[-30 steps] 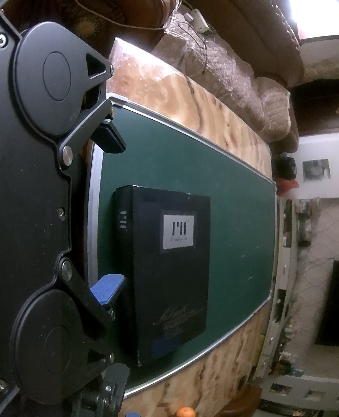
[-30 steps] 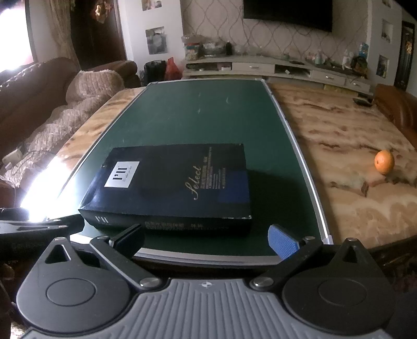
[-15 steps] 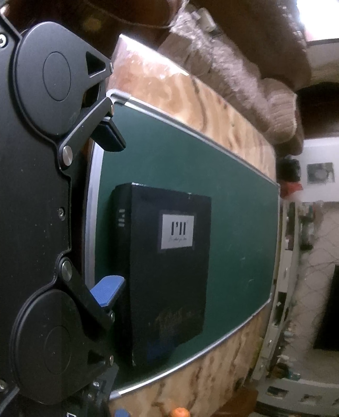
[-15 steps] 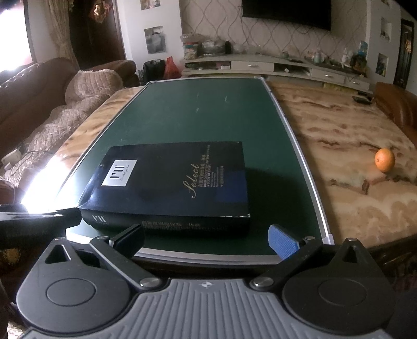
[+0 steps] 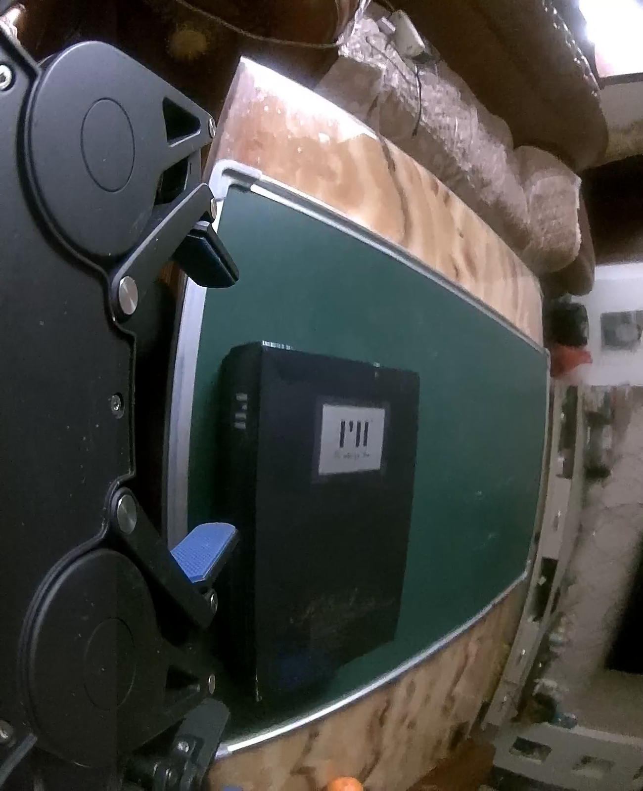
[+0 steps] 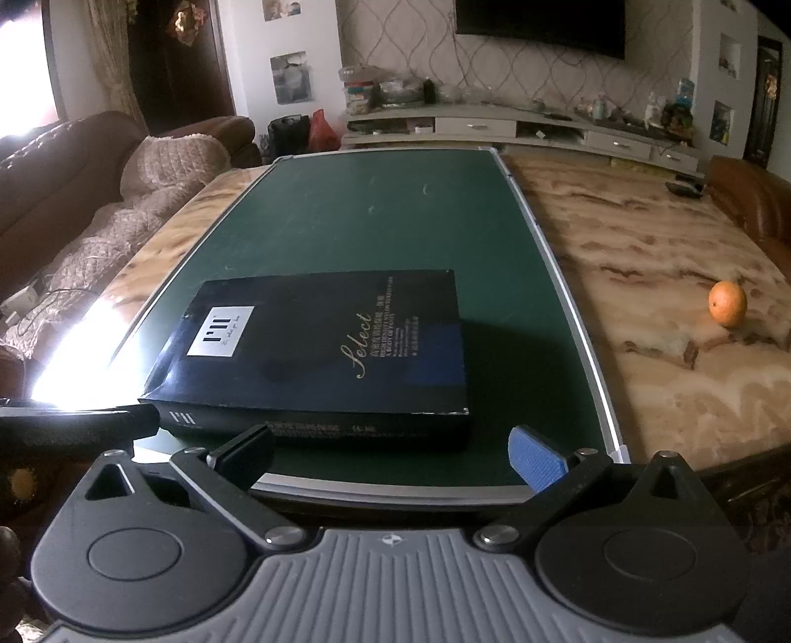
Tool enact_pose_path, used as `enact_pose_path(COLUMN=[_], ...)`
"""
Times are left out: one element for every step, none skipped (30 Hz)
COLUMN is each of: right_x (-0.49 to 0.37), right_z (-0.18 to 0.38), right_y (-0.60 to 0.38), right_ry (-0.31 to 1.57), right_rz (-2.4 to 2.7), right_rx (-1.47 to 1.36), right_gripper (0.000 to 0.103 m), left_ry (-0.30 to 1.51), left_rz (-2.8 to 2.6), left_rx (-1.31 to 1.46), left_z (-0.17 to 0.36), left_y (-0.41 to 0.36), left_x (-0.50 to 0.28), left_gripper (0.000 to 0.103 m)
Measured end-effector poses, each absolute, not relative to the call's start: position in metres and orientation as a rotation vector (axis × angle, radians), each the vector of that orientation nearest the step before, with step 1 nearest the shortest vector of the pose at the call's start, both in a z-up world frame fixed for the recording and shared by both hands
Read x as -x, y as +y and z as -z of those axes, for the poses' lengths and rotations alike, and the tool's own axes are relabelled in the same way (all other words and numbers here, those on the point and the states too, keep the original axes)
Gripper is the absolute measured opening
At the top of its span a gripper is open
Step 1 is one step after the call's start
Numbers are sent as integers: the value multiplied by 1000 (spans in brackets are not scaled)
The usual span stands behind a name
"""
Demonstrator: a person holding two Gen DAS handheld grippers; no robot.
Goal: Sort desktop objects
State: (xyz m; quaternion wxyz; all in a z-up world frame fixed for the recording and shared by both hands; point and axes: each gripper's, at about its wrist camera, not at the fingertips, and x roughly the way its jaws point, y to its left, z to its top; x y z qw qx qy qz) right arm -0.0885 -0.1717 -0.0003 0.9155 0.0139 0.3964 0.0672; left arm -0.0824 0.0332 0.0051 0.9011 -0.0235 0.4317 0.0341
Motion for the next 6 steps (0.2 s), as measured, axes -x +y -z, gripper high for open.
enact_pose_path(right_x=[88, 88, 88, 88, 87, 87], right_z=[0, 1, 1, 1, 1, 1], right_y=[-172, -172, -172, -172, -172, -172], right_ry=[816, 816, 817, 817, 818, 818], right_rz=[-138, -137, -136, -135, -135, -135], right_rx=[-28, -28, -28, -28, -29, -29], right_gripper=[103, 103, 103, 103, 103, 103], left_ry=[888, 879, 872, 867, 864, 861], left_rz=[-63, -63, -63, -62, -60, -59], left_rx=[53, 48, 42, 36, 29, 22], left_z=[-6, -6, -7, -7, -8, -8], left_y=[33, 32, 31, 29, 28, 27], left_x=[83, 84, 85, 85, 85, 85], left_gripper=[103, 103, 103, 103, 103, 103])
